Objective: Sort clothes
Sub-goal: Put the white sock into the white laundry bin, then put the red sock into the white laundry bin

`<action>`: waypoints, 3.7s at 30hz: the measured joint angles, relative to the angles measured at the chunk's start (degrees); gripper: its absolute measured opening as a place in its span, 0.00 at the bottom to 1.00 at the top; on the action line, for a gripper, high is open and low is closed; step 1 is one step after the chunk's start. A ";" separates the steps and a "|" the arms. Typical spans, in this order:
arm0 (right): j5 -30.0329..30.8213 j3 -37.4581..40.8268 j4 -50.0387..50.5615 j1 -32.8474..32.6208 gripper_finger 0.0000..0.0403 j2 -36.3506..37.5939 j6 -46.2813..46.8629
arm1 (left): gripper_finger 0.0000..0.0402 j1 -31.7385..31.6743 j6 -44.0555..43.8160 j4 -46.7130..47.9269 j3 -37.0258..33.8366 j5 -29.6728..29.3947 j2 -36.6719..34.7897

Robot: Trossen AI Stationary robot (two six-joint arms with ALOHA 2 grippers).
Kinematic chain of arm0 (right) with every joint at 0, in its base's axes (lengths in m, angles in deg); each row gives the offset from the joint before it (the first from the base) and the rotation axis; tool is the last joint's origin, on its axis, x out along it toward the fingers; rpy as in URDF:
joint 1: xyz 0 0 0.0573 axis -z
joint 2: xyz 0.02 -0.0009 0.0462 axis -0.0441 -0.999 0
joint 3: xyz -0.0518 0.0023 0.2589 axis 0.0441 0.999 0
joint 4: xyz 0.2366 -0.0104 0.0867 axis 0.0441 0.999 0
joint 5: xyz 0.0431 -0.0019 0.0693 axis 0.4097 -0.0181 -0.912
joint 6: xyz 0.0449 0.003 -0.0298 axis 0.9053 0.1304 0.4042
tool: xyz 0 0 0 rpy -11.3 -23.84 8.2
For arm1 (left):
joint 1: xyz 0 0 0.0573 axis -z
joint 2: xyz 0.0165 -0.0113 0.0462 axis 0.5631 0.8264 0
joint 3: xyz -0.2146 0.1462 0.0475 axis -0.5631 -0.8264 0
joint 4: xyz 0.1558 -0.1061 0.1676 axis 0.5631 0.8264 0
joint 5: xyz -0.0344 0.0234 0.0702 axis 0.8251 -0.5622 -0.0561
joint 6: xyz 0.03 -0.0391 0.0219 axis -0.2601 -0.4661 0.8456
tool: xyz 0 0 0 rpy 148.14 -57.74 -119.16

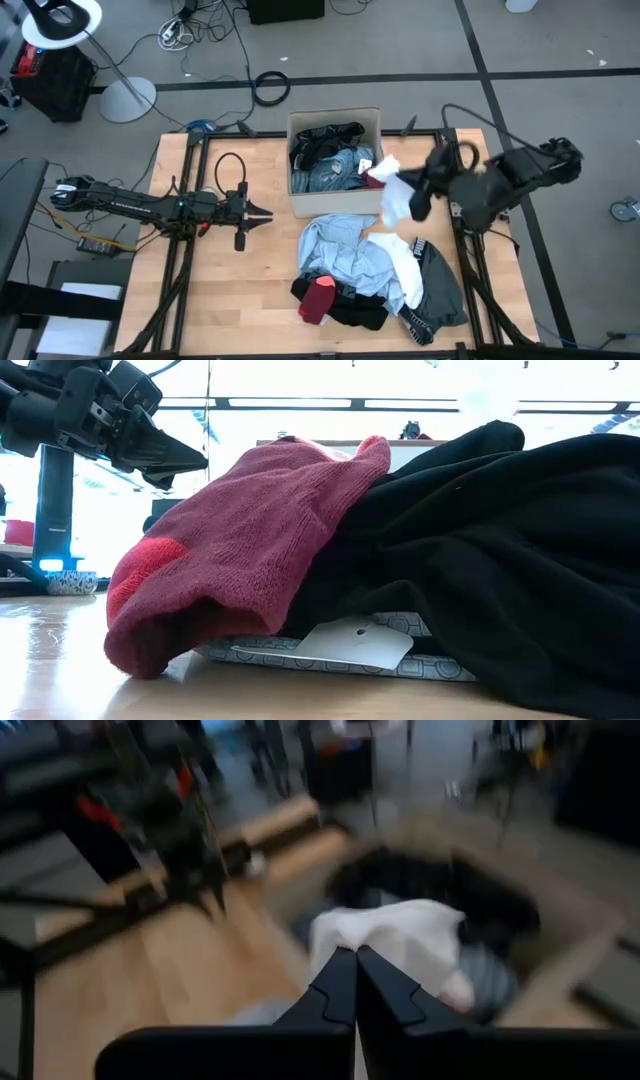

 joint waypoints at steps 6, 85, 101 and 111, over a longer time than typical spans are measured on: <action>-8.91 -0.57 -20.25 11.75 0.00 -0.04 -20.66 | 0.20 0.00 -0.02 0.00 0.00 -0.23 0.00; -23.45 33.55 -46.23 -3.13 0.53 -9.73 -15.39 | 0.20 -0.01 -0.07 0.04 0.02 -0.56 -0.01; -36.08 33.53 -62.08 1.17 0.45 -22.45 -18.34 | 0.20 -0.01 -1.75 -0.59 0.02 -0.56 0.00; -31.62 33.51 -54.23 1.78 0.44 -18.10 -16.02 | 0.20 0.00 -1.79 -7.33 0.02 -0.56 0.00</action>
